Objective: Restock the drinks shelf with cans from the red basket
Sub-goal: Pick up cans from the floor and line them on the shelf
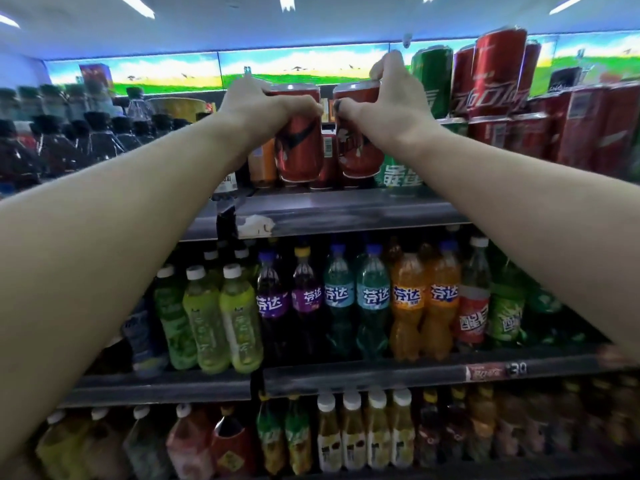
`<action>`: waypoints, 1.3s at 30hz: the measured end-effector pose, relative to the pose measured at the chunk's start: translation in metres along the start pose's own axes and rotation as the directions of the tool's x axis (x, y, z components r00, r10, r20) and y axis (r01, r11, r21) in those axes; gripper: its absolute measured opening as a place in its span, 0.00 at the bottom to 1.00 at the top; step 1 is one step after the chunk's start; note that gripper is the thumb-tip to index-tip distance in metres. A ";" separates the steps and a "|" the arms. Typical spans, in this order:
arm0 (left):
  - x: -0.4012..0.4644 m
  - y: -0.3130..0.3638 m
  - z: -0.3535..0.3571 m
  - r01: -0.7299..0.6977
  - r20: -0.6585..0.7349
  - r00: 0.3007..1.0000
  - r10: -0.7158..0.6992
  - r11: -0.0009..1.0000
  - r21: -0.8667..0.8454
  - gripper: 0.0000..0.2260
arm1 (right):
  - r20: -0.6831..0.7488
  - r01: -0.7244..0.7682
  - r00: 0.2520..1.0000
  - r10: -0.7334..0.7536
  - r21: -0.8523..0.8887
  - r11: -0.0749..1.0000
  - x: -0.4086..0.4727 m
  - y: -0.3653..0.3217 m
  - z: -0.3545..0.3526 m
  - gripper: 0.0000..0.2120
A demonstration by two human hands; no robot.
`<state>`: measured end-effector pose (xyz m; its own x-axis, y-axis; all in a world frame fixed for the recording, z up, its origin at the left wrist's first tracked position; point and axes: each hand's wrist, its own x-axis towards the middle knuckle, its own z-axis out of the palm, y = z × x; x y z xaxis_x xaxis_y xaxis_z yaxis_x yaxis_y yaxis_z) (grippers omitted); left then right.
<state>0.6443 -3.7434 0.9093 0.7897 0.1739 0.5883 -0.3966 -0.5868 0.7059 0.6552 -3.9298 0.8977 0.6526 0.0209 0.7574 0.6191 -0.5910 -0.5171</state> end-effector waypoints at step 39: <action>0.035 -0.078 0.042 -0.080 0.253 0.967 0.008 0.958 0.276 0.12 | 0.267 0.140 0.963 -0.026 -0.417 0.898 -0.012 0.058 0.056 0.13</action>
<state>0.7224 -3.7248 0.8583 0.8791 -0.0367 0.4752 -0.3143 -0.7941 0.5202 0.7077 -3.9188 0.8361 0.7294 0.2511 0.6364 0.4652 -0.8641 -0.1923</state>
